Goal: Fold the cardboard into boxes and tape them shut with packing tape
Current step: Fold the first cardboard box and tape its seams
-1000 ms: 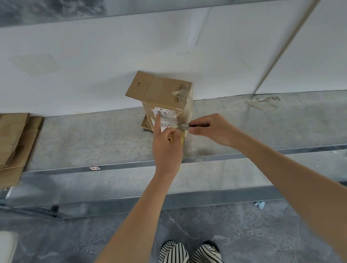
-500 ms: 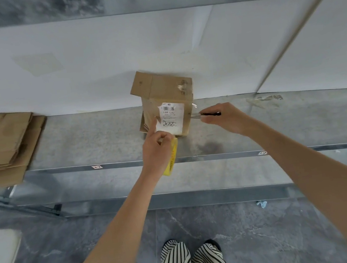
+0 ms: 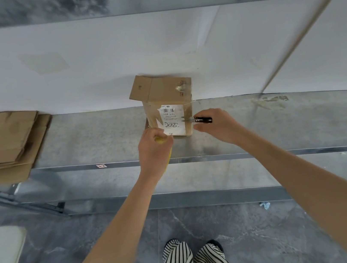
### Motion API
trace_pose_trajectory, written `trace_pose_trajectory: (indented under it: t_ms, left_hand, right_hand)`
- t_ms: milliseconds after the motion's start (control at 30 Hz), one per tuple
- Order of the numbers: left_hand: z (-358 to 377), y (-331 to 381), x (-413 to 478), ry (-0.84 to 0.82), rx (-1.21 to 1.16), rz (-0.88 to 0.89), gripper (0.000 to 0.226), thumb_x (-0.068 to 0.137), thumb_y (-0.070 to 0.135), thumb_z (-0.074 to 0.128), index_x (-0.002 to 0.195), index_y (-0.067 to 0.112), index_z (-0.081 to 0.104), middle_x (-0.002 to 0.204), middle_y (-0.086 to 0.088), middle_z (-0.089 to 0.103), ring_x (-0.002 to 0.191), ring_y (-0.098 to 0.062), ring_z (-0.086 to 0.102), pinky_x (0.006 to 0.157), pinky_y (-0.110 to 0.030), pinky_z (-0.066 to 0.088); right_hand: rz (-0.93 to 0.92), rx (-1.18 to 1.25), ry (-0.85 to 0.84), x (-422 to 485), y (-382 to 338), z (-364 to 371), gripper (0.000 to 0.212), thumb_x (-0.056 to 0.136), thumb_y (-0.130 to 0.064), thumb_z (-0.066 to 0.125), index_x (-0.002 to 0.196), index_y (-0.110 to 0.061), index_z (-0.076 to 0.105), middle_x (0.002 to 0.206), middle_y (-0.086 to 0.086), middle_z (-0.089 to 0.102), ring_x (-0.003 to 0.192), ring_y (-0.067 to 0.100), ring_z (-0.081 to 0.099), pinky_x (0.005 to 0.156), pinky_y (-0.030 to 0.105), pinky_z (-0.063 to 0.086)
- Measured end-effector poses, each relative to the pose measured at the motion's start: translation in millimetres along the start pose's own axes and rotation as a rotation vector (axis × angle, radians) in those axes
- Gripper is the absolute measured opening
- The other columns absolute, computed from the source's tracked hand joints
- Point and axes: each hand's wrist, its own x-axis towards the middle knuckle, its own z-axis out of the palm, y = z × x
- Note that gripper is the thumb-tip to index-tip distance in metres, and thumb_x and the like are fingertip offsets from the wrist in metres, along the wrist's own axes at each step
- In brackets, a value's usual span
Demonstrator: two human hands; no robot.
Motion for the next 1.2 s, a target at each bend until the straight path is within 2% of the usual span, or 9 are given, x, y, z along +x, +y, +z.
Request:
trace_pose_trajectory:
  t_ms: [167, 400, 567, 700, 767, 867, 1000, 1133, 1200]
  left_hand:
    - [-5.4, 2.3, -3.4, 0.053, -0.052, 0.013, 0.003, 0.084, 0.015, 0.063, 0.081, 0.015, 0.064, 0.081, 0.015, 0.061, 0.077, -0.003, 0.056, 0.059, -0.003, 0.038]
    - [-16.0, -5.8, -2.1, 0.042, -0.048, 0.109, 0.022, 0.089, 0.007, 0.052, 0.076, 0.002, 0.068, 0.063, -0.003, 0.060, 0.057, -0.004, 0.047, 0.052, -0.010, 0.034]
    - [-19.0, -12.2, -1.3, 0.042, 0.013, 0.096, 0.023, 0.090, 0.024, 0.059, 0.075, 0.009, 0.069, 0.068, 0.001, 0.064, 0.062, -0.008, 0.053, 0.055, -0.010, 0.039]
    - [-24.2, -19.2, 3.6, 0.054, 0.052, 0.184, 0.041, 0.093, 0.018, 0.055, 0.053, 0.015, 0.046, 0.047, 0.008, 0.036, 0.048, -0.007, 0.032, 0.050, -0.022, 0.027]
    - [-28.2, -22.5, 7.1, 0.064, 0.062, 0.194, 0.042, 0.093, 0.013, 0.052, 0.052, 0.015, 0.044, 0.047, 0.007, 0.035, 0.049, -0.008, 0.031, 0.051, -0.024, 0.026]
    - [-34.0, -24.6, 11.7, 0.059, 0.122, 0.222, 0.031, 0.092, 0.013, 0.046, 0.068, -0.003, 0.058, 0.065, -0.015, 0.059, 0.057, -0.022, 0.048, 0.055, -0.034, 0.036]
    - [-45.0, -19.4, 13.1, 0.032, 0.250, 0.301, 0.032, 0.086, 0.017, 0.039, 0.082, -0.004, 0.063, 0.088, -0.016, 0.065, 0.079, -0.029, 0.059, 0.072, -0.041, 0.049]
    - [-55.9, -25.8, 21.1, -0.042, 0.462, 0.359, 0.034, 0.089, 0.004, 0.049, 0.122, 0.004, 0.057, 0.139, -0.010, 0.041, 0.095, -0.017, 0.052, 0.085, -0.030, 0.048]
    - [-60.6, -33.9, 27.0, -0.081, 0.506, 0.376, 0.044, 0.090, -0.001, 0.048, 0.133, 0.006, 0.049, 0.146, -0.015, 0.028, 0.105, -0.024, 0.053, 0.086, -0.023, 0.040]
  right_hand:
    - [-0.001, 0.052, -0.021, -1.1, -3.1, 8.4, 0.006, 0.087, -0.018, 0.061, 0.089, -0.015, 0.066, 0.069, -0.002, 0.054, 0.060, 0.014, 0.042, 0.055, 0.025, 0.032]
    - [-0.021, 0.093, -0.034, -1.7, -5.9, 18.0, 0.019, 0.089, -0.019, 0.061, 0.105, -0.016, 0.069, 0.079, 0.000, 0.062, 0.058, 0.008, 0.044, 0.055, 0.022, 0.033]
    - [-0.020, 0.108, -0.017, -1.1, -5.9, 22.4, 0.030, 0.088, -0.018, 0.060, 0.118, -0.016, 0.064, 0.076, -0.011, 0.056, 0.062, 0.004, 0.045, 0.056, 0.018, 0.032]
    - [-0.034, 0.100, 0.007, -0.2, -5.6, 22.4, 0.030, 0.089, -0.019, 0.059, 0.119, -0.016, 0.062, 0.075, -0.007, 0.052, 0.061, 0.007, 0.044, 0.056, 0.020, 0.032]
    - [-0.041, 0.079, 0.019, 0.1, -4.8, 22.5, 0.027, 0.090, -0.020, 0.057, 0.116, -0.016, 0.063, 0.076, -0.006, 0.052, 0.062, 0.007, 0.044, 0.056, 0.021, 0.032]
    - [-0.060, 0.052, 0.038, -0.3, -3.9, 24.0, 0.024, 0.091, -0.022, 0.056, 0.112, -0.012, 0.063, 0.081, 0.000, 0.056, 0.065, 0.010, 0.046, 0.059, 0.024, 0.035]
    - [-0.043, 0.040, 0.074, 0.8, -2.3, 28.9, 0.026, 0.092, -0.025, 0.055, 0.115, -0.016, 0.063, 0.090, 0.003, 0.059, 0.073, 0.016, 0.050, 0.060, 0.026, 0.036]
    - [-0.024, 0.036, 0.110, 4.0, -1.0, 35.5, 0.024, 0.092, -0.026, 0.055, 0.110, -0.014, 0.063, 0.086, 0.003, 0.055, 0.070, 0.014, 0.047, 0.058, 0.025, 0.033]
    - [-0.024, 0.041, 0.132, 4.0, -1.3, 37.3, 0.021, 0.092, -0.026, 0.055, 0.107, -0.013, 0.063, 0.084, 0.003, 0.053, 0.064, 0.009, 0.043, 0.056, 0.022, 0.031]
